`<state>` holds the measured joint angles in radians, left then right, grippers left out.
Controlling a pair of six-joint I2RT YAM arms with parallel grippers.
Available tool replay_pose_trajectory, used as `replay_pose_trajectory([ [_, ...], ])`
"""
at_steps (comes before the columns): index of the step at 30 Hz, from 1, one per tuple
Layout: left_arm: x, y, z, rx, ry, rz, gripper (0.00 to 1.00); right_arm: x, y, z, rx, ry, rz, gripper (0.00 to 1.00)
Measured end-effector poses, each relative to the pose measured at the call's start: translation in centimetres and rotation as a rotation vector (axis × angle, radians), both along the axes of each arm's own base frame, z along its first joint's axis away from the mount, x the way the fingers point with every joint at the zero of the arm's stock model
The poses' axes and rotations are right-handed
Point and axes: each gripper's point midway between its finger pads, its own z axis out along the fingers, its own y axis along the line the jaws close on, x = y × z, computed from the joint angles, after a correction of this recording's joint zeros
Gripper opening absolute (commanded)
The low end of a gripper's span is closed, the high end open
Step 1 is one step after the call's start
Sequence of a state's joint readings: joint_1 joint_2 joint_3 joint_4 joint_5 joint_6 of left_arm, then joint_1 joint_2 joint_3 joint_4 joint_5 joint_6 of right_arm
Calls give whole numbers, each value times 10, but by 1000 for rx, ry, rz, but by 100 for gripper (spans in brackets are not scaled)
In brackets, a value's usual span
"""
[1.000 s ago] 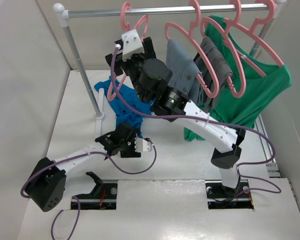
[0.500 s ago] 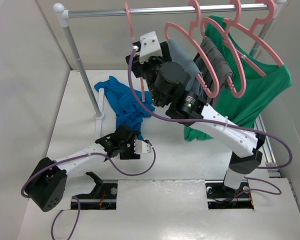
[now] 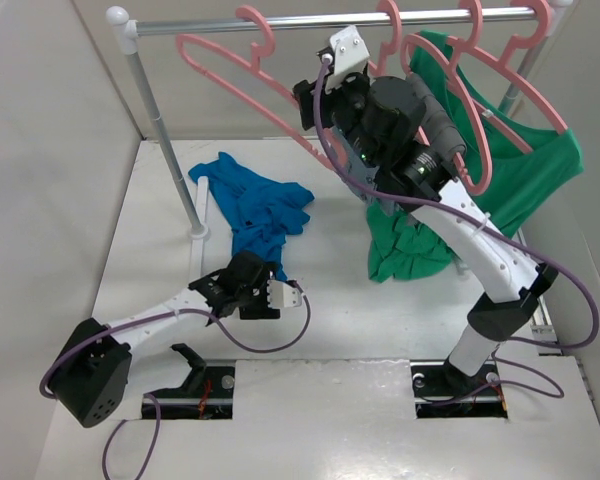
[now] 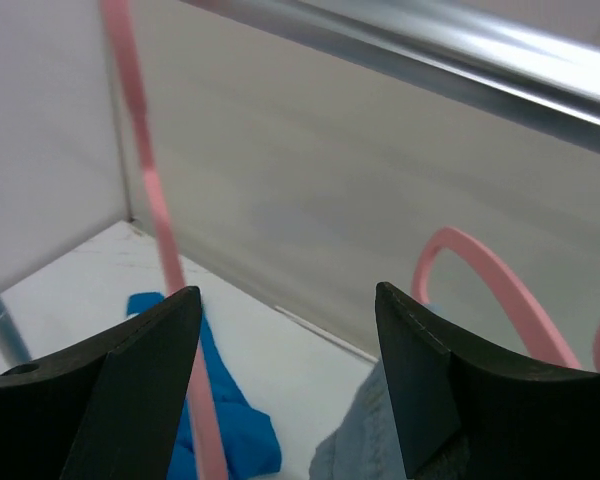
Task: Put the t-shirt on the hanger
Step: Grab a hanger with the right arm
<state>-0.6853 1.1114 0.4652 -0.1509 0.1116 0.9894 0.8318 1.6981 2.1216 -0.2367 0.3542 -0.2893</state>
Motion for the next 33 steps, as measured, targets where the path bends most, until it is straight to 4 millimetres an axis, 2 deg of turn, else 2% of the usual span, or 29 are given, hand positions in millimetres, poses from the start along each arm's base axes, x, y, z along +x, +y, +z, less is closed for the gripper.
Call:
replay_pose_trajectory([
  [7, 1, 2, 0, 3, -15, 9, 78, -14, 40, -1, -37, -33, 306, 80],
  [10, 2, 3, 1, 0, -23, 8, 78, -22, 49, 0, -43, -45, 374, 80],
  [12, 2, 3, 1, -3, -27, 8, 78, -24, 52, 2, -42, -52, 393, 75],
  [18, 3, 3, 1, -3, -37, 7, 78, -14, 56, 13, -32, -65, 378, 74],
  [23, 4, 4, 1, -2, -48, 12, 78, 3, 64, -13, -70, 9, 360, 72],
  [27, 5, 4, 2, -1, -52, 14, 78, 13, 70, -43, -112, 81, 346, 62],
  [31, 5, 4, 2, -1, -53, 15, 78, 15, 73, -53, -123, 108, 348, 31],
  [33, 5, 4, 2, 0, -53, 15, 78, 14, 74, -53, -119, 103, 357, 22],
])
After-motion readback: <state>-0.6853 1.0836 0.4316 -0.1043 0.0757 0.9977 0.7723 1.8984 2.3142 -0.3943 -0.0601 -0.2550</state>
